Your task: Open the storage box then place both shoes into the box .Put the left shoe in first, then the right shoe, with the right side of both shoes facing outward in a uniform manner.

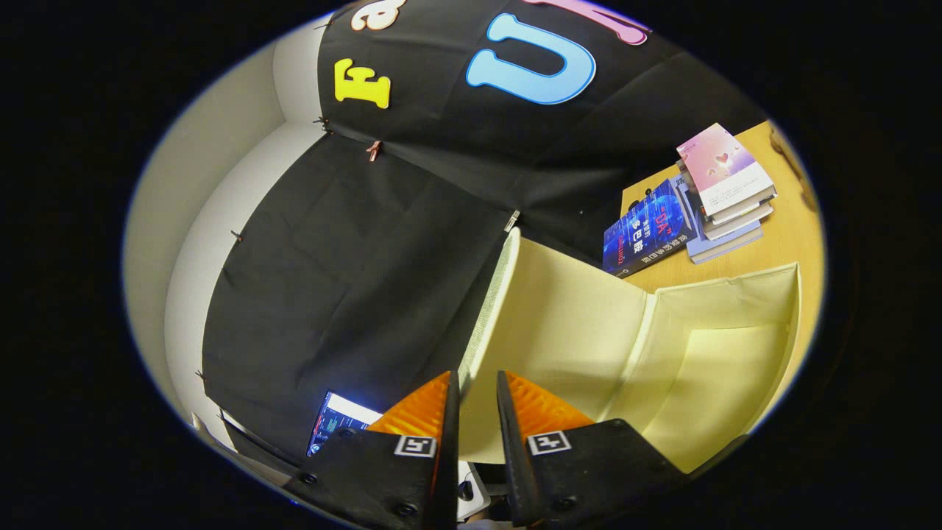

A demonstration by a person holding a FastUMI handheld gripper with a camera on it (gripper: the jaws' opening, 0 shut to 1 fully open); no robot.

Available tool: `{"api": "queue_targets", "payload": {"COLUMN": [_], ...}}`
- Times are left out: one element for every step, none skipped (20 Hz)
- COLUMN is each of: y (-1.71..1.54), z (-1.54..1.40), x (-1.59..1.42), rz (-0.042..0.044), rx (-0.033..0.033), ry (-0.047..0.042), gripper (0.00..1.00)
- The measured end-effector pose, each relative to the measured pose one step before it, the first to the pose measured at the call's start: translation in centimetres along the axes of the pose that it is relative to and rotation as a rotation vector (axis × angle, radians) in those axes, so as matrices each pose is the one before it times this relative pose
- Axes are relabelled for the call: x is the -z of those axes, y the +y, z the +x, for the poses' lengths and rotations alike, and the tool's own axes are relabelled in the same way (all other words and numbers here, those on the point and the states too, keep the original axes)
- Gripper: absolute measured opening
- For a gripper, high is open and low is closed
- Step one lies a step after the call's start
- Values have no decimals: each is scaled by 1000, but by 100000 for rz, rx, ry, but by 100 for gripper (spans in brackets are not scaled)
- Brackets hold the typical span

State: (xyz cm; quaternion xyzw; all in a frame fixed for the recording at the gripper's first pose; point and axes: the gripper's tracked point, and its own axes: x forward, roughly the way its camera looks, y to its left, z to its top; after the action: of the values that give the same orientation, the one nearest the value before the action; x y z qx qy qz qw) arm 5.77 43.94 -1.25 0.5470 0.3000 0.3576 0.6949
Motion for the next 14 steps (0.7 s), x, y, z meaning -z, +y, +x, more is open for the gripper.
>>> {"api": "queue_targets", "payload": {"y": [-146,-1,-80,86,-149,-549,-887,-1288,-1337,-1637,-1511,-1398,-1848,-2150], "z": [34,-134,-106,-190,-435,-805,-851,-1122,-1134,-1447,-1368,-1827,-1561,-1343], "x": [-4,193,-56,32,-14,79,10,7,-34,-54,-282,-471,-426,-592], "rz": [-387,-200,-611,-1019,-2324,-3565,-4488,-5164,-5901,-6250,-6326,-6884,-6494,-6396], "rx": [504,275,449,544,944,2011,3353,4130,5103,5656,5694,6247,6716,7465], "ry": [54,426,-91,-330,-333,-398,-402,-771,-1320,-2186,-2584,-2583,-2280,-1344], "gripper": [34,39,43,55,65,75,79,88,93,96,96,96,96,96]}}
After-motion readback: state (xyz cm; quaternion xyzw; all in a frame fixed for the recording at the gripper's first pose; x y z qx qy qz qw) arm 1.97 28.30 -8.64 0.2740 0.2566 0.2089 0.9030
